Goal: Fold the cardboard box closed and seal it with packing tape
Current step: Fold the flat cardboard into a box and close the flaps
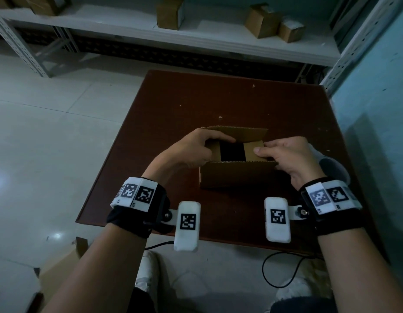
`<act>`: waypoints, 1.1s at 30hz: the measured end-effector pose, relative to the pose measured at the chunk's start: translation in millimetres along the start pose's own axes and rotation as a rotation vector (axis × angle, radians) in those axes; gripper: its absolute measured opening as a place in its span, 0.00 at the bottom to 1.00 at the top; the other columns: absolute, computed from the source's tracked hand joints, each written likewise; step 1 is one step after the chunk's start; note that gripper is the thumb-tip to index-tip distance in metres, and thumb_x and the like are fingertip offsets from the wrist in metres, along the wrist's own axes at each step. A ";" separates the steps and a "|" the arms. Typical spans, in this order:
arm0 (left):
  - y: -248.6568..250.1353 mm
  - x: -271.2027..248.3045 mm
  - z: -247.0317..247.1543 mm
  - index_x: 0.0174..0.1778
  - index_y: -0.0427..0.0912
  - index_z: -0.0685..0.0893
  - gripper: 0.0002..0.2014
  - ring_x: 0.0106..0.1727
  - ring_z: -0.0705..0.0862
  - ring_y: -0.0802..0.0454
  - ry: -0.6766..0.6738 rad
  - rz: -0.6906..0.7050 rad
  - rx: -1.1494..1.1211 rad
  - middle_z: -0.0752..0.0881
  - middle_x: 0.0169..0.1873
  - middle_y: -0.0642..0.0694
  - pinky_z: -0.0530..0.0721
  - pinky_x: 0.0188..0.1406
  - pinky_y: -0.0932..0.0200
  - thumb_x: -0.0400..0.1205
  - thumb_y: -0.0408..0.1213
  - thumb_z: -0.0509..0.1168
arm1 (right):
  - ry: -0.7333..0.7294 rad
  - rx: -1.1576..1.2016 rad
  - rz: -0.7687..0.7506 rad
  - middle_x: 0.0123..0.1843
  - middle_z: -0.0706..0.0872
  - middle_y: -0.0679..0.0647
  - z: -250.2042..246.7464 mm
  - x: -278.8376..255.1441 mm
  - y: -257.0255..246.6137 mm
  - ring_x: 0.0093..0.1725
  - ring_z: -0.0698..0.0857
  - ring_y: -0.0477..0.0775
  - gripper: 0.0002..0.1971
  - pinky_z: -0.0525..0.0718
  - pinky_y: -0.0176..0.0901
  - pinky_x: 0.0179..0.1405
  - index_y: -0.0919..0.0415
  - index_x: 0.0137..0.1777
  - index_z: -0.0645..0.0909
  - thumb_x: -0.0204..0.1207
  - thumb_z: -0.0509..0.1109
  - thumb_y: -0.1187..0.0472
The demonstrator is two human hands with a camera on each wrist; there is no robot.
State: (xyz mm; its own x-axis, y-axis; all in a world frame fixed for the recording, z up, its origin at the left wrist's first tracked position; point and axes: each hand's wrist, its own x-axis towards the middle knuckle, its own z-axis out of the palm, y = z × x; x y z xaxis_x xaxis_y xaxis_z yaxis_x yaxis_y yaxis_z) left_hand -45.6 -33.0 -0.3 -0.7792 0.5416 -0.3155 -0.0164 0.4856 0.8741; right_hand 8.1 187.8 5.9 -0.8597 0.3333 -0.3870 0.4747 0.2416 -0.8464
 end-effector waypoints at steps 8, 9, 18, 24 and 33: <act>2.4 -5.1 4.9 0.52 0.46 0.95 0.25 0.51 0.92 0.39 0.106 -0.042 -0.159 0.88 0.60 0.40 0.93 0.41 0.51 0.79 0.12 0.63 | 0.036 0.011 -0.005 0.43 0.89 0.48 -1.0 0.5 1.5 0.42 0.85 0.42 0.12 0.77 0.36 0.34 0.61 0.54 0.89 0.71 0.82 0.66; 1.9 -6.0 5.2 0.51 0.44 0.95 0.23 0.49 0.92 0.40 0.111 -0.035 -0.176 0.89 0.58 0.39 0.93 0.41 0.51 0.79 0.13 0.64 | 0.035 0.014 -0.007 0.43 0.89 0.48 -1.6 -0.2 1.1 0.43 0.85 0.42 0.11 0.77 0.36 0.35 0.60 0.52 0.89 0.71 0.83 0.66; -1.2 -4.4 8.2 0.62 0.42 0.83 0.23 0.71 0.83 0.48 0.209 0.280 -0.587 0.84 0.70 0.43 0.85 0.65 0.45 0.74 0.48 0.76 | 0.137 -0.039 -0.067 0.44 0.88 0.46 1.2 0.7 -0.4 0.45 0.87 0.44 0.14 0.90 0.49 0.53 0.60 0.52 0.89 0.67 0.86 0.62; -6.8 3.5 12.2 0.72 0.46 0.77 0.36 0.69 0.84 0.50 0.310 0.348 -0.152 0.82 0.69 0.46 0.90 0.60 0.47 0.70 0.41 0.86 | 0.143 -0.047 -0.065 0.46 0.89 0.48 2.9 -0.8 -0.4 0.47 0.87 0.45 0.10 0.90 0.50 0.56 0.56 0.47 0.88 0.69 0.85 0.61; -8.7 9.8 19.1 0.60 0.48 0.85 0.22 0.58 0.84 0.63 0.497 0.212 0.001 0.86 0.56 0.58 0.80 0.48 0.64 0.73 0.38 0.83 | 0.056 0.035 -0.027 0.57 0.90 0.57 -1.5 -0.5 -0.1 0.55 0.90 0.51 0.14 0.91 0.41 0.47 0.65 0.61 0.88 0.76 0.76 0.73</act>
State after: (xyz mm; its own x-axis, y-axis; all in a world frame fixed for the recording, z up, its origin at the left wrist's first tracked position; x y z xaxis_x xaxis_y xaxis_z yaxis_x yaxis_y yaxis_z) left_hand -41.1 -18.8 -18.0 -0.9678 0.2383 0.0812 0.1743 0.4015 0.8991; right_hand 8.8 189.0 6.8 -0.8600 0.3775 -0.3434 0.4433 0.2192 -0.8692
